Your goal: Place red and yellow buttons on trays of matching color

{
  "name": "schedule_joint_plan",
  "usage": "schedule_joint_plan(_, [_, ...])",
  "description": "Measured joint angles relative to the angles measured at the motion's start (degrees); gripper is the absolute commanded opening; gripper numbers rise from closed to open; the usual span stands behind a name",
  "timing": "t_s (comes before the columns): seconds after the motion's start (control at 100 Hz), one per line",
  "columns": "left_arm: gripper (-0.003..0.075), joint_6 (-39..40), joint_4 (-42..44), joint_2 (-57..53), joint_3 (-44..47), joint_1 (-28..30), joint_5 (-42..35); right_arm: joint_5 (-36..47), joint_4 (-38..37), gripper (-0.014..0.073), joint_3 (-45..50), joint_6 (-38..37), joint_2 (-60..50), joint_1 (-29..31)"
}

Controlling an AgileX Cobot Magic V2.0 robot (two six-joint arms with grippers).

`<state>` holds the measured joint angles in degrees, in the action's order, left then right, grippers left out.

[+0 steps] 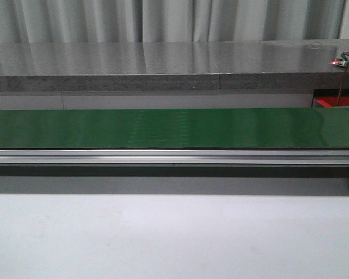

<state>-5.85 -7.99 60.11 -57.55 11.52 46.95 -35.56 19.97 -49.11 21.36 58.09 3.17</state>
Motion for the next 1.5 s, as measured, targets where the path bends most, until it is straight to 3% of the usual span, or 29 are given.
schedule_joint_plan(0.1, [0.05,0.0,0.27,0.0,0.0,2.35,-0.74,0.0,0.0,-0.0073,0.0,0.0,0.0,0.0])
schedule_joint_plan(0.19, [0.0568,0.23,0.48,0.0,0.0,4.7,-1.87,0.0,0.0,-0.0073,0.0,0.0,0.0,0.0])
schedule_joint_plan(0.53, [0.0569,1.36,2.5,2.49,-3.12,10.34,-3.03,0.0,0.0,-0.0073,0.0,0.0,0.0,0.0])
schedule_joint_plan(1.11, [0.0571,2.92,4.92,20.89,-15.9,11.09,-0.4,0.0,0.0,-0.0073,0.0,0.11,0.0,0.0])
schedule_joint_plan(1.29, [0.0679,3.01,4.92,25.73,-18.31,11.82,-1.49,0.0,0.0,-0.0073,0.0,0.11,0.0,0.0])
schedule_joint_plan(1.5, [0.068,3.13,4.92,31.91,-22.29,12.88,-3.26,0.0,0.0,-0.0073,0.0,0.11,0.0,0.0])
